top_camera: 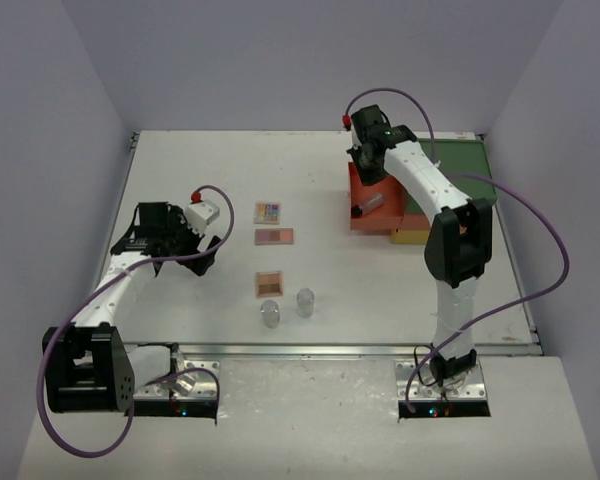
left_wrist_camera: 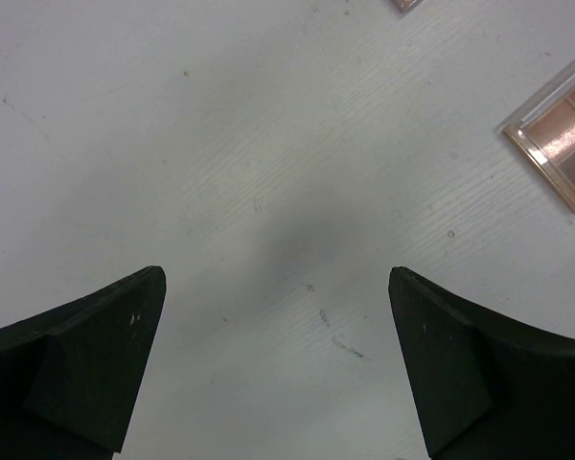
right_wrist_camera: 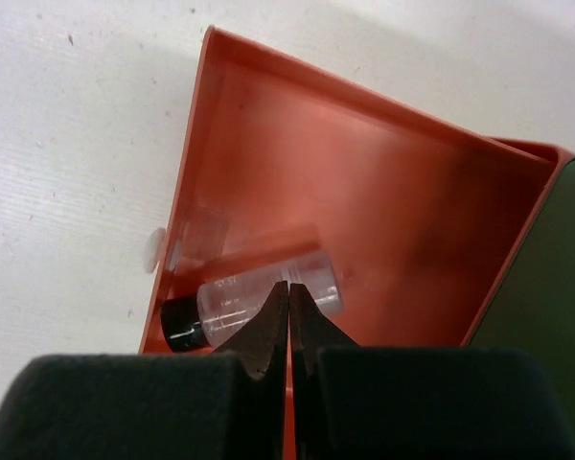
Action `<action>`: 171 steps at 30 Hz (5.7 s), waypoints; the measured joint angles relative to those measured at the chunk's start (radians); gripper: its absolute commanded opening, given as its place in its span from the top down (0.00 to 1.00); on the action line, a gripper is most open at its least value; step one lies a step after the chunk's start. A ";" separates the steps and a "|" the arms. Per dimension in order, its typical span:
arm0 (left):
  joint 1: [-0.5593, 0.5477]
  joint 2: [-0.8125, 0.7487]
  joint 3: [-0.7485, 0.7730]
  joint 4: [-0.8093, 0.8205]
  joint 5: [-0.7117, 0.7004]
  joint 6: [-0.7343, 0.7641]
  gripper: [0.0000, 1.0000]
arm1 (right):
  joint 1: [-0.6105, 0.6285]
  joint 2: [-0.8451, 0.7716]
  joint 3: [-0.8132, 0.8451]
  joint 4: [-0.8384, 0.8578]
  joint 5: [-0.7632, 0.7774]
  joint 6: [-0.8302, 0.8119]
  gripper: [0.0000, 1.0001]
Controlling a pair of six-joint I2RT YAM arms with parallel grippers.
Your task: Organize the makeup
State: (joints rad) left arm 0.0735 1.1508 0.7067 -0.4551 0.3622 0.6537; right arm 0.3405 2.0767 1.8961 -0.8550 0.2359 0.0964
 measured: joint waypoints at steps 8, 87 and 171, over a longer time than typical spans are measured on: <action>0.000 0.001 0.004 -0.012 0.006 0.005 0.00 | 0.000 -0.030 0.000 0.038 0.016 -0.018 0.92; 0.005 0.011 0.086 -0.053 0.030 -0.052 0.00 | 0.702 -0.547 -0.689 0.219 0.119 0.190 1.00; 0.005 -0.110 0.043 -0.062 0.034 -0.047 0.00 | 0.100 -0.566 -0.811 0.828 -0.067 -0.129 0.23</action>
State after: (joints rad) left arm 0.0784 1.0407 0.7498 -0.5170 0.3965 0.6064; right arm 0.4405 1.5111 1.0855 -0.0273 0.1686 -0.0331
